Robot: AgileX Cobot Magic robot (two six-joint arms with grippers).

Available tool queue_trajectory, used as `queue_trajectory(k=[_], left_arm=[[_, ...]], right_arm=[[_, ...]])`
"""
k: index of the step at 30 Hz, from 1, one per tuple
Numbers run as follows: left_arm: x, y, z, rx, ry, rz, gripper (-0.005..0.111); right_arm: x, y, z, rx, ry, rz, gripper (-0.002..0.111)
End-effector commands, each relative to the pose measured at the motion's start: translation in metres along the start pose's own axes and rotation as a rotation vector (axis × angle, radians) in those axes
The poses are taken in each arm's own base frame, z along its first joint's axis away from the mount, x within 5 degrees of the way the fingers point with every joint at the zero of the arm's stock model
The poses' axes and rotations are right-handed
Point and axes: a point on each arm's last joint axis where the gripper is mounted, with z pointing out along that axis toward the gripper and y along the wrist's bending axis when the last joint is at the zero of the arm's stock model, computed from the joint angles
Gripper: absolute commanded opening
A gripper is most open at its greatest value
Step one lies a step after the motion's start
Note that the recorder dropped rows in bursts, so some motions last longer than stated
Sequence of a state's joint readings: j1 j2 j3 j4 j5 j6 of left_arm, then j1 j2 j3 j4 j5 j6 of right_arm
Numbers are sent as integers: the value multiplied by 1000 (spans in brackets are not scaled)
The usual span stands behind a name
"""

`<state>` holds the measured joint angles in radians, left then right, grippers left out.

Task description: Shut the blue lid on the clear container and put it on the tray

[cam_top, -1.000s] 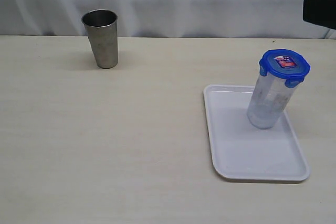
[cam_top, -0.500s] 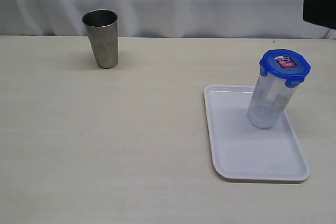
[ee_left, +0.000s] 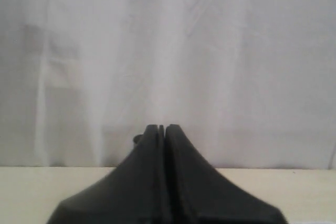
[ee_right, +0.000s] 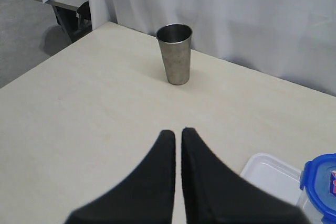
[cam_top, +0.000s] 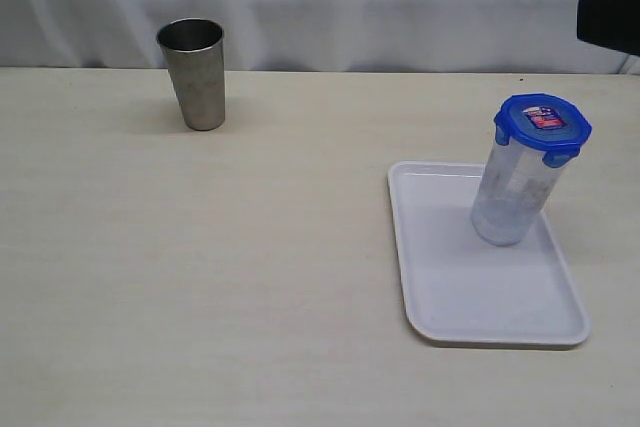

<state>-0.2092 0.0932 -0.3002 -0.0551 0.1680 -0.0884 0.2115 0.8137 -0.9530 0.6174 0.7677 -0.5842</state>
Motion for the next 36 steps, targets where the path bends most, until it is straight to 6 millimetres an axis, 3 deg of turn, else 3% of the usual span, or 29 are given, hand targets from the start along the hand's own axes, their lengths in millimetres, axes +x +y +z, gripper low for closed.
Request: queue_trajectory(k=[1,12,20,26,28,31,36], left_arm=[[24,8,-8,-102,-37,-30,0],[76,21,-1,-175,-2,16,0],[74,21,-1,-172,-16,132,0],[75,21,-1,-173,9,332,0],[81,22,-1,-174,73,325,0],[102,25,-6,-174,316,300,0],[105,25,-7,-197,338,171,0]], right_arm=[[0,0,-1,6,-7,-10,5],[0,0,-1,6,-7,-10,5],[0,0,-1,6,-7,-10,5],[0,0,-1,6,-7,-10,5],[0,0,-1,6,-7,-10,5],[0,0,-1,6,-7,-10,5],[0,0,-1,6,-7,-10,5]])
